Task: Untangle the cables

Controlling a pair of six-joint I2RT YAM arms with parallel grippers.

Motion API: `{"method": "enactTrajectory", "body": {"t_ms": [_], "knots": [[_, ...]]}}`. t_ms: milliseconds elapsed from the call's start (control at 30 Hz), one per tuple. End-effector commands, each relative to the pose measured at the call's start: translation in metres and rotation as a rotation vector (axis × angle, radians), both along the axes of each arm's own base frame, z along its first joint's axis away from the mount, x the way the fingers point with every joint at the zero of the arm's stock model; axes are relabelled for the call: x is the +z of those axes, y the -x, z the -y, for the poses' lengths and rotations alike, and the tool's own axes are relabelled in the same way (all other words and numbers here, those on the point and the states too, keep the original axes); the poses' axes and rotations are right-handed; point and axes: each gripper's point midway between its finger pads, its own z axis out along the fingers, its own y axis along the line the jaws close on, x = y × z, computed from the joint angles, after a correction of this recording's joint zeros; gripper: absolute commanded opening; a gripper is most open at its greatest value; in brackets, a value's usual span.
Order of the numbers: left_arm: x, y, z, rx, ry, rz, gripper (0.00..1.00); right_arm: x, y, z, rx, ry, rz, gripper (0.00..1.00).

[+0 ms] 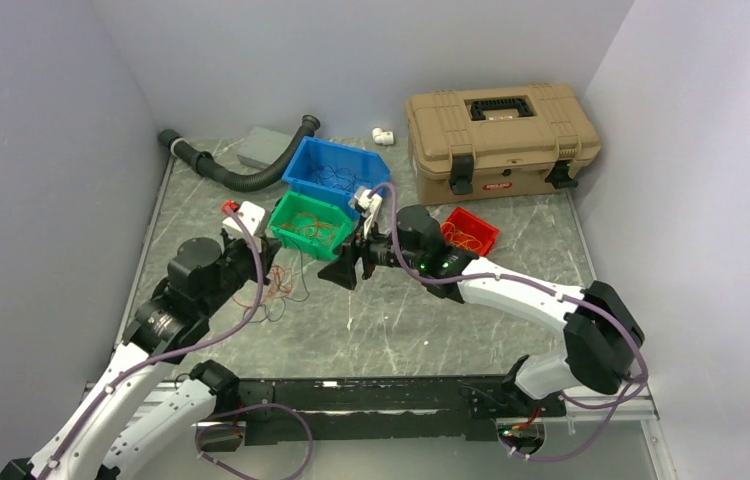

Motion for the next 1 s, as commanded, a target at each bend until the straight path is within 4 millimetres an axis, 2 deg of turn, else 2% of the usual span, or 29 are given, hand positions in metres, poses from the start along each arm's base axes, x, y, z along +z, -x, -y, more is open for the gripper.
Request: {"method": "enactTrajectory", "body": {"t_ms": [0, 200, 267, 367, 433, 500, 567, 600, 633, 700, 767, 833, 967], "knots": [[0.028, 0.012, 0.040, -0.208, 0.107, -0.001, 0.00, 0.053, 0.021, -0.006, 0.095, -0.114, 0.162, 0.77], [0.035, 0.013, 0.062, -0.290, 0.176, -0.042, 0.00, 0.068, 0.034, -0.016, 0.127, -0.163, 0.165, 0.71], [0.039, 0.012, 0.068, -0.311, 0.188, -0.048, 0.00, 0.070, 0.034, -0.017, 0.117, -0.172, 0.163, 0.66], [0.043, 0.011, 0.076, -0.346, 0.195, -0.056, 0.00, 0.075, 0.030, -0.018, 0.091, -0.188, 0.162, 0.52], [0.045, 0.008, 0.080, -0.357, 0.192, -0.064, 0.00, 0.081, 0.029, -0.018, 0.085, -0.200, 0.175, 0.51], [0.044, 0.004, 0.083, -0.353, 0.187, -0.081, 0.00, 0.089, 0.029, -0.016, 0.082, -0.210, 0.186, 0.36], [0.044, 0.001, 0.085, -0.349, 0.189, -0.099, 0.03, 0.095, 0.020, -0.012, 0.021, -0.188, 0.185, 0.13], [0.044, 0.001, 0.085, -0.346, 0.196, -0.108, 0.12, 0.096, 0.013, -0.009, -0.026, -0.163, 0.176, 0.01], [0.043, 0.004, 0.088, -0.364, 0.203, -0.114, 0.27, 0.097, 0.006, -0.004, -0.069, -0.135, 0.173, 0.00], [0.042, 0.011, 0.090, -0.395, 0.218, -0.114, 0.65, 0.100, -0.002, 0.007, -0.143, -0.099, 0.166, 0.00], [0.036, 0.015, 0.088, -0.381, 0.254, -0.119, 0.88, 0.106, -0.005, 0.022, -0.213, -0.089, 0.160, 0.00], [0.028, 0.017, 0.085, -0.363, 0.280, -0.111, 0.94, 0.107, -0.008, 0.034, -0.266, -0.060, 0.132, 0.00], [0.004, 0.014, 0.078, -0.316, 0.272, -0.129, 0.95, 0.106, -0.006, 0.047, -0.283, 0.032, 0.078, 0.00]]}}
